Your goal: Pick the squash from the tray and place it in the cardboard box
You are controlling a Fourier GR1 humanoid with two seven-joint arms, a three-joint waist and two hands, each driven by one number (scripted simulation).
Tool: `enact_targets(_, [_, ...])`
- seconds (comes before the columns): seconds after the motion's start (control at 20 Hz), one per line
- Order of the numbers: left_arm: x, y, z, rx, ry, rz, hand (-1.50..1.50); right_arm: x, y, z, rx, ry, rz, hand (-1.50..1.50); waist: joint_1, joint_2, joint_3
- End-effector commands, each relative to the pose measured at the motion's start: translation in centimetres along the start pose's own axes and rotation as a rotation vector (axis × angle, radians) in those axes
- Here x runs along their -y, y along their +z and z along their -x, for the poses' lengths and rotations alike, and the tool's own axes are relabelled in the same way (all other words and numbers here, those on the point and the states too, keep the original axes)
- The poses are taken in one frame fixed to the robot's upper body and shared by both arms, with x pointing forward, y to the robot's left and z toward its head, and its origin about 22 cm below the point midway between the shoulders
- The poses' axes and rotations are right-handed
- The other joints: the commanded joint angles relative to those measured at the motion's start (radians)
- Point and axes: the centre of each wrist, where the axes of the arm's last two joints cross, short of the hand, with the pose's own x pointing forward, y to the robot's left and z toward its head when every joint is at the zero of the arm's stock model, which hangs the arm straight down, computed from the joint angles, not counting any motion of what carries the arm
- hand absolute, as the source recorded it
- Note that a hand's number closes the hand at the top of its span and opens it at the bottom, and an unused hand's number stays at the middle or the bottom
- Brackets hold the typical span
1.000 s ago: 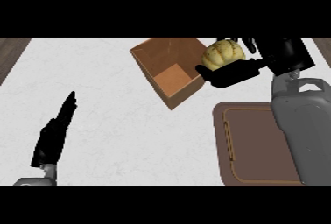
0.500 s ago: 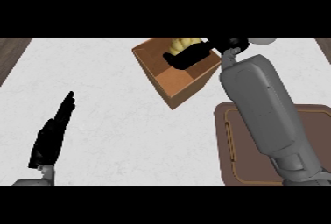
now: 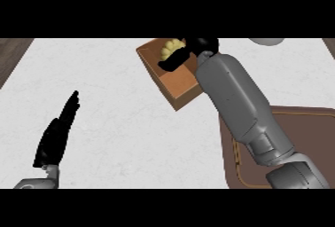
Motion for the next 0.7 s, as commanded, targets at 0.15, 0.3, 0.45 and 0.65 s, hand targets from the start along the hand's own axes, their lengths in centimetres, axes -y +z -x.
enact_targets(0.15, [0.4, -0.2, 0.2, 0.012, 0.004, -0.002, 0.00, -1.8, -1.2, -0.1, -0.013, -0.068, -0.008, -1.50, 0.009, 0.003, 0.000])
enact_targets(0.3, [-0.4, -0.3, 0.5, 0.014, -0.002, 0.016, 0.00, -3.1, -0.8, 2.5, -0.016, -0.183, 0.087, -1.50, 0.019, 0.005, 0.000])
enact_targets(0.45, [-0.8, -0.2, -1.5, 0.016, 0.012, -0.014, 0.00, -2.4, -0.7, 3.7, -0.003, -0.325, 0.235, -1.50, 0.004, 0.001, 0.002])
enact_targets(0.65, [0.1, 0.0, 0.1, -0.004, 0.014, -0.003, 0.00, 0.7, -1.3, 3.1, -0.004, -0.517, 0.340, -1.50, -0.007, 0.000, 0.001])
